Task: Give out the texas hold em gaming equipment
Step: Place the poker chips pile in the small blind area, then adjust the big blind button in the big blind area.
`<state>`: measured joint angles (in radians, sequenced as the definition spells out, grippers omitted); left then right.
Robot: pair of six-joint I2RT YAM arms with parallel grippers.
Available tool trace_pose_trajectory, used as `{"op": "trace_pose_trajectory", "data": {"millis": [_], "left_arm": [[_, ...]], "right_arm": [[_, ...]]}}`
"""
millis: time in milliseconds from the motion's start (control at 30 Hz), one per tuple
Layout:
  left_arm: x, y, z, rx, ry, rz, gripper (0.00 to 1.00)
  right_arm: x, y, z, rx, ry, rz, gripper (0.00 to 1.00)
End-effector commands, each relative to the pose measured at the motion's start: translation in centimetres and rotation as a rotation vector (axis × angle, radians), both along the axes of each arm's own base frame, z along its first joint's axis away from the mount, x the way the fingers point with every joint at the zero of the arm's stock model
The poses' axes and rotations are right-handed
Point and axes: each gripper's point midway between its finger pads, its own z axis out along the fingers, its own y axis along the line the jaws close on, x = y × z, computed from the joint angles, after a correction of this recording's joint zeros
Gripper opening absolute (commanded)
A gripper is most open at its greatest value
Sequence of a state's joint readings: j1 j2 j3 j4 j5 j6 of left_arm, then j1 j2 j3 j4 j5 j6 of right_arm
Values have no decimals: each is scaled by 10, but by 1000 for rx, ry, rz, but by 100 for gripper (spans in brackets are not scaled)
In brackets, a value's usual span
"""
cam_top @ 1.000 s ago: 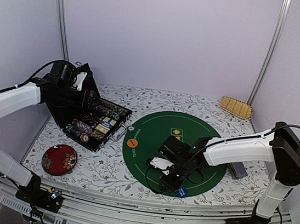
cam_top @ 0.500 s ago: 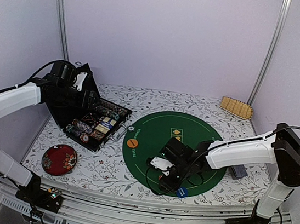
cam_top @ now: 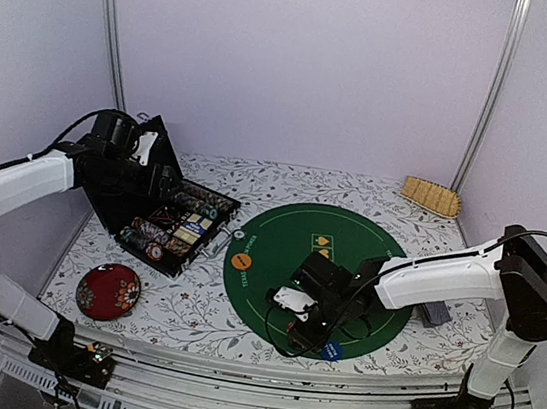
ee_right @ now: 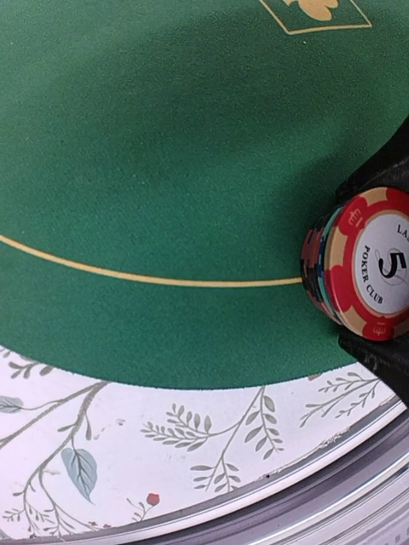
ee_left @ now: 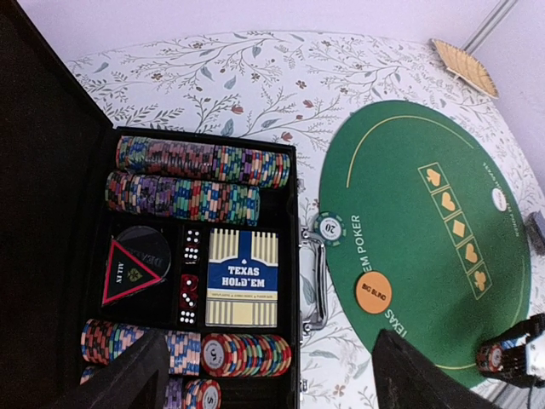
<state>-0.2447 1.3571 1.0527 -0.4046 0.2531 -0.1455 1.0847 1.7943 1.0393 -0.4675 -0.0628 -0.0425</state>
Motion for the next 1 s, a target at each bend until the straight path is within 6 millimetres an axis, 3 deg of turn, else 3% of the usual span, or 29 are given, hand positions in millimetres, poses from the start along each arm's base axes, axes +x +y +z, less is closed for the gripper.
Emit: {"op": "trace_pose_trajectory", "data": {"millis": [0, 100, 167, 200, 333, 500, 600, 667, 733, 967], "left_arm": [[1, 4, 0, 7, -11, 3, 85], [1, 5, 1, 4, -13, 2, 84], [1, 4, 1, 1, -11, -2, 85], [1, 4, 0, -1, -8, -3, 85], [0, 2, 1, -5, -8, -10, 85], [0, 3, 3, -5, -16, -9, 85], [0, 4, 7, -3, -26, -5, 85], [0, 6, 9, 3, -36, 4, 85], [0, 8, 11, 10, -44, 11, 85], [2, 10, 7, 10, -36, 19, 85]], "right_arm": [[-4, -13, -14, -61, 15, 15, 54], [-2, -7, -4, -44, 6, 27, 69], [4, 1, 10, -16, -18, 30, 93], [7, 6, 17, 2, -33, 30, 100], [23, 31, 61, 94, -108, 47, 99], [52, 82, 149, 361, -192, 84, 99], [97, 94, 175, 451, -237, 3, 99], [127, 99, 173, 431, -263, -80, 100], [147, 110, 153, 381, -262, -128, 97], [173, 141, 98, 318, -235, -149, 93]]}}
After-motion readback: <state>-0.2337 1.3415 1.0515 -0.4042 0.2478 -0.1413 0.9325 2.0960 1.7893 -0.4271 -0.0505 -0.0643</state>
